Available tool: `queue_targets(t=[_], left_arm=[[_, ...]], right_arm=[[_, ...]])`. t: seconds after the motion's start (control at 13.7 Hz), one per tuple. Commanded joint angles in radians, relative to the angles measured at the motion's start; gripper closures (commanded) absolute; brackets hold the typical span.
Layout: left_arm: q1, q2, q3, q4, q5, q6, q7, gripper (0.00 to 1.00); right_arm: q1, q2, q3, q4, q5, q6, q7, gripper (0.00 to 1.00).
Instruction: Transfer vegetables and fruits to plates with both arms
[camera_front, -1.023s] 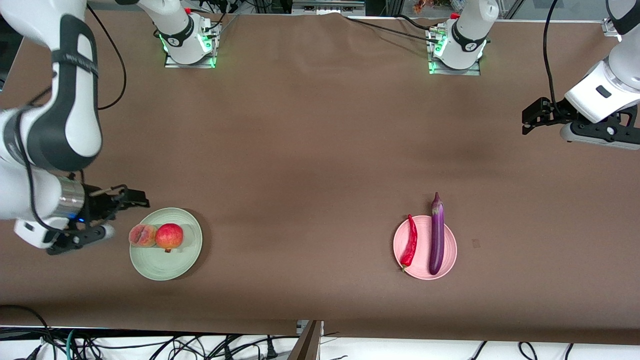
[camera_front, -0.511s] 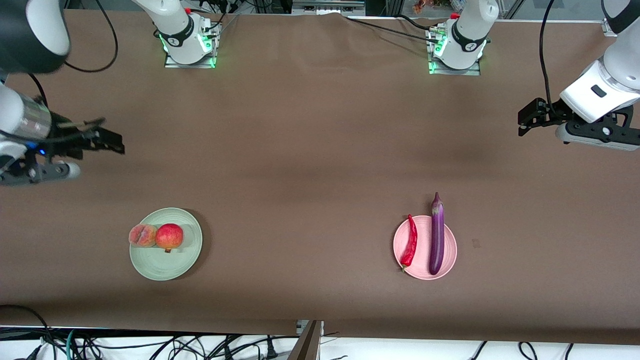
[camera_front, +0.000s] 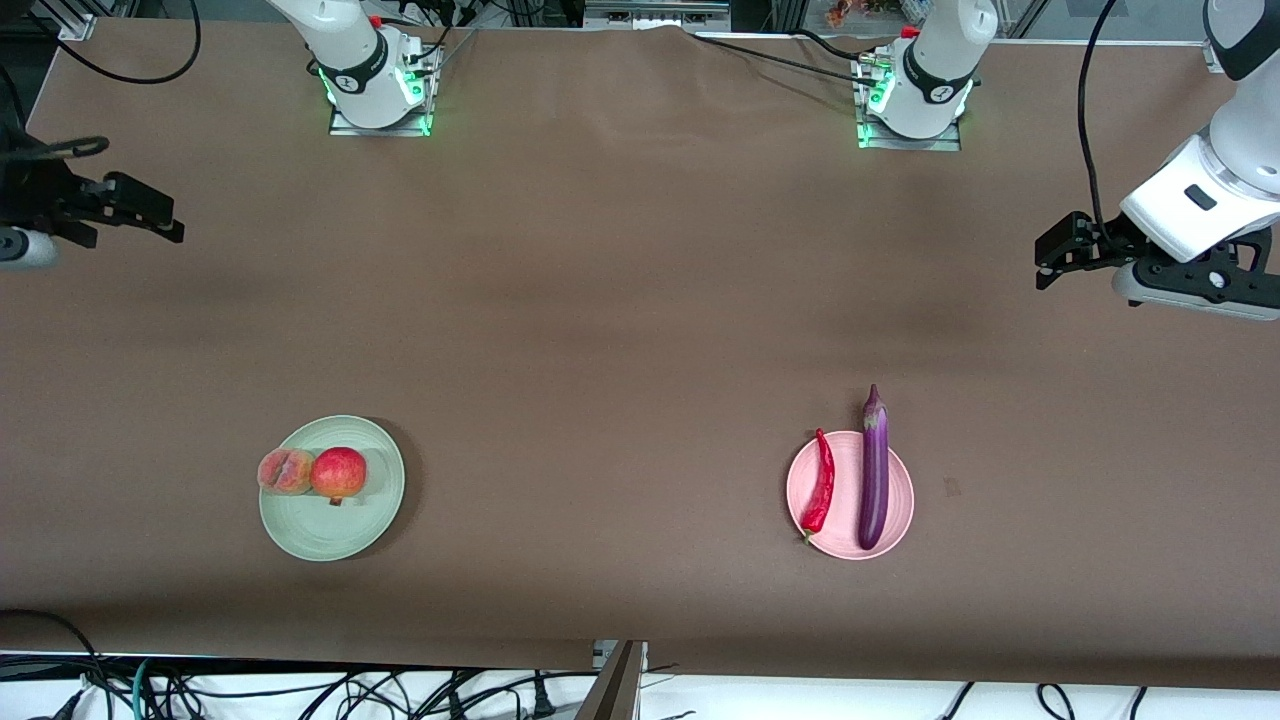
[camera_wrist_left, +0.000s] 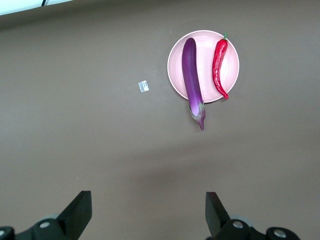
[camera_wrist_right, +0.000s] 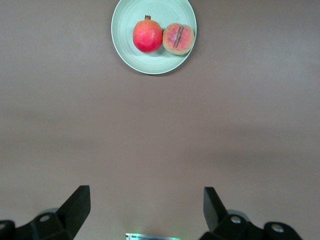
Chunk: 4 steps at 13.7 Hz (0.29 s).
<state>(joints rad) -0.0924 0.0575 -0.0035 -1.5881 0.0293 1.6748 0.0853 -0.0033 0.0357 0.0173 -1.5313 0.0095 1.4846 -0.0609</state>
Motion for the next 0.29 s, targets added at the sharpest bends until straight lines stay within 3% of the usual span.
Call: queue_targets(t=[0.0,0.22], left_arm=[[0.008,0.015,0.0,0.036,-0.02,-0.03,-0.002,0.0],[0.011,0.015,0.0,0.033,-0.02,-0.033,-0.002,0.0]], right_arm=[[-0.02,-0.026,0.055,-0.035,-0.04,-0.01,0.018,0.0],[-0.017,0.012,0.052,0.003,-0.054,-0.018,0.013,0.0]])
